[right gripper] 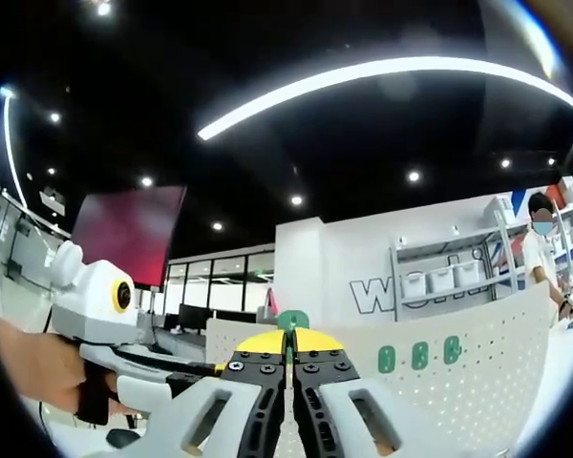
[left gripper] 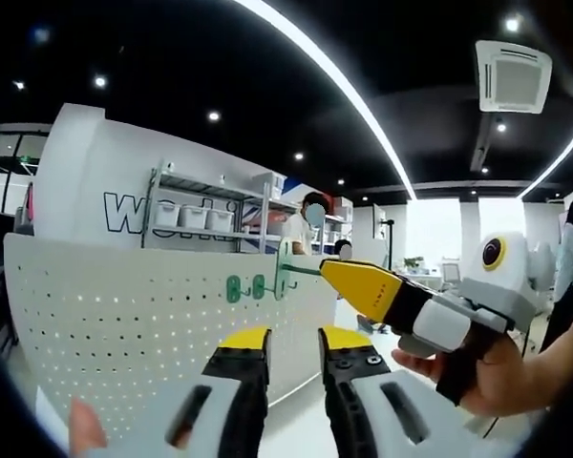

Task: Insert the hook assembly into the mounting plate slot until the hook locks in place.

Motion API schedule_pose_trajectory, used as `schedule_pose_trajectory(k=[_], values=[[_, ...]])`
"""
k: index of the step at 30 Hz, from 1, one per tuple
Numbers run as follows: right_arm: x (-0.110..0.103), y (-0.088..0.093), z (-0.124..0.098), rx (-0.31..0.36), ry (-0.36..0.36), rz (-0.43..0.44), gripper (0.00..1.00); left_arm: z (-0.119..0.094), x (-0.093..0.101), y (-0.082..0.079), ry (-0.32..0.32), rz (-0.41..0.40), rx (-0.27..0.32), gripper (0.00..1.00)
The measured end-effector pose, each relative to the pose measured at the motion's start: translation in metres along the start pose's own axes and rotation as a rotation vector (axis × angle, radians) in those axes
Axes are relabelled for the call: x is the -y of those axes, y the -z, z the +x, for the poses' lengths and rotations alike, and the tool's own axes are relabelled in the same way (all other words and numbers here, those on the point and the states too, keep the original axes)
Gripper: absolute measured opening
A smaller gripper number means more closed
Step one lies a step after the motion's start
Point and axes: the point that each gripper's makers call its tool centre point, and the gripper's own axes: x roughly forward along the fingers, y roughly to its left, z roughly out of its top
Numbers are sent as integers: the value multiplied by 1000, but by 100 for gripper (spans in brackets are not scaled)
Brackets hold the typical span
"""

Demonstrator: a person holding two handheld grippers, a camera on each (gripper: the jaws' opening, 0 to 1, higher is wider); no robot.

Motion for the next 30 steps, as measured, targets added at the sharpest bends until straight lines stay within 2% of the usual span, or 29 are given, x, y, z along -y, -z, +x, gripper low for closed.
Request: schedule_pose_trajectory(k=[4,13,15,19,21,24,26,30], values=[[0,1,0,-3,-1,1,0,-2,0,0,6,-1,-3,30],[4,4,0,-11,4,-2,0,-8,2,7,22,8,-36,50],[5,4,0,-14,6,-2,0,-8,3,9,27,12,-48,56],[6,7,0,-20,7,-4,0,-9,7,15,33,12,-73,74],[7,8,0,-24,7,-2,0,-10,9,18,47,14,-87,78],[8,11,0,-32,10,-5,0,-12,12,24,58,17,-114,80],[9,14,0,-37,11,-4,0,-13,13,26,61,22,-114,85],[11,21,-1,-55,14,-3,0,-18,15,32,67,22,-129,86]])
